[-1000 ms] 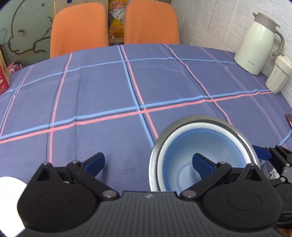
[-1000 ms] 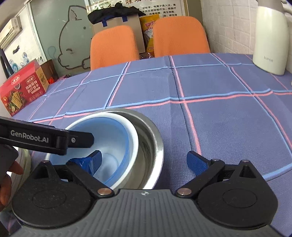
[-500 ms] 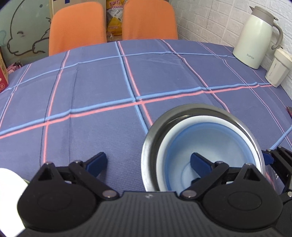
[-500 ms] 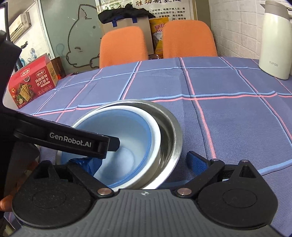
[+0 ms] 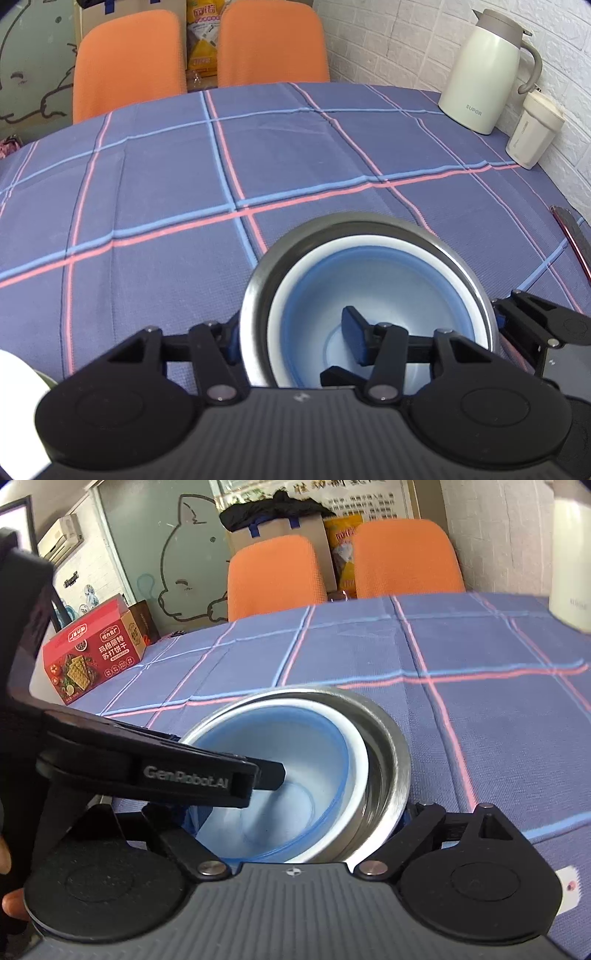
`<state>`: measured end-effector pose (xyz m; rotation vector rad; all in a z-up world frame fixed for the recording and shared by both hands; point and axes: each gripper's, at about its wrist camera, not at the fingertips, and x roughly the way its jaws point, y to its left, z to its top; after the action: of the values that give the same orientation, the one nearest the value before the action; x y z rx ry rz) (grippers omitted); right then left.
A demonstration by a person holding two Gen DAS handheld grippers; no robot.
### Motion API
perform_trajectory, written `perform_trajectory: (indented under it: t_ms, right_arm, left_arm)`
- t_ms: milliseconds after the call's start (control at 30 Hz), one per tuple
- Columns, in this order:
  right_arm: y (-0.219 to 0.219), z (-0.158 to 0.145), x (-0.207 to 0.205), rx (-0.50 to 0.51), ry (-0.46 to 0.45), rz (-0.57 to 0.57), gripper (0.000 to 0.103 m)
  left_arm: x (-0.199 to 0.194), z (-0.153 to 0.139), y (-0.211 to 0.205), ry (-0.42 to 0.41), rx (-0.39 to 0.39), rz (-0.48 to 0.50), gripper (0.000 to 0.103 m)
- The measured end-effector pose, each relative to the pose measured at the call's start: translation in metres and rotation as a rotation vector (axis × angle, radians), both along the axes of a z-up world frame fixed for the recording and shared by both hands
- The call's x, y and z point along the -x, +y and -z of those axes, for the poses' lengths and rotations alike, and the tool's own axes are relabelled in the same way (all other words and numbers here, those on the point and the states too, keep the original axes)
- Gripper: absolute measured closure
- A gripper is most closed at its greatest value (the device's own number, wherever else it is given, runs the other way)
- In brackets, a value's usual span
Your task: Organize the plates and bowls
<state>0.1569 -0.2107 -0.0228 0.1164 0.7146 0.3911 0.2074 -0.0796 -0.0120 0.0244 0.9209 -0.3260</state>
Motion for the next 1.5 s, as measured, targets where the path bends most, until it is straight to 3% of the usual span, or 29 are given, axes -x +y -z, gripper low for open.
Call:
perform_trajectory:
  t_ms: [100,233,333,433,533,567,700,967,1233,1500]
  right_arm:
    - [0.004,-0.001,-0.001,0.027,0.012,-0.003,0.019]
    - [0.002,0.005,0.008,-0.003,-0.04,0.015,0.018]
    - [-0.004,-0.002,0.005,0.002,0.015,0.04,0.019]
    - [-0.016,-0.005,0.007,-0.069,0.041,0.055,0.019]
    - [-0.012,-0.005,0.014,-0.046,0.014,0.045,0.022]
    - [-0.009,-0.005,0.016,-0.021,-0.004,0.034,0.024]
    - [-0.001,-0.005,0.016,0.005,-0.024,0.022,0.039]
    - [0.007,-0.023,0.02,0.038,-0.057,0.044,0.04]
    - [0.053,-0.057,0.037,0.012,-0.157,-0.052,0.04]
    - [0.131,-0.042,0.054,-0.063,-0.105,-0.274,0.04]
  left_arm:
    - [-0.001,0.0,0.004,0.007,0.018,-0.008,0.046]
    - [-0.003,0.0,0.006,0.007,0.013,-0.005,0.042]
    - [-0.003,0.0,0.007,-0.001,-0.001,-0.016,0.043]
    - [-0.004,0.0,0.01,0.003,0.014,-0.017,0.045]
    - [-0.002,0.001,0.007,-0.008,0.002,-0.006,0.043]
    - [-0.001,0.001,0.006,-0.008,0.011,0.002,0.05]
    - [-0.002,0.0,0.009,0.01,0.04,-0.018,0.056]
    - [0.002,-0.028,0.019,-0.008,0.074,-0.017,0.055]
    - [0.047,-0.072,0.093,-0.095,0.02,-0.126,0.055]
    - [0.099,-0.057,0.183,-0.038,-0.054,-0.311,0.055]
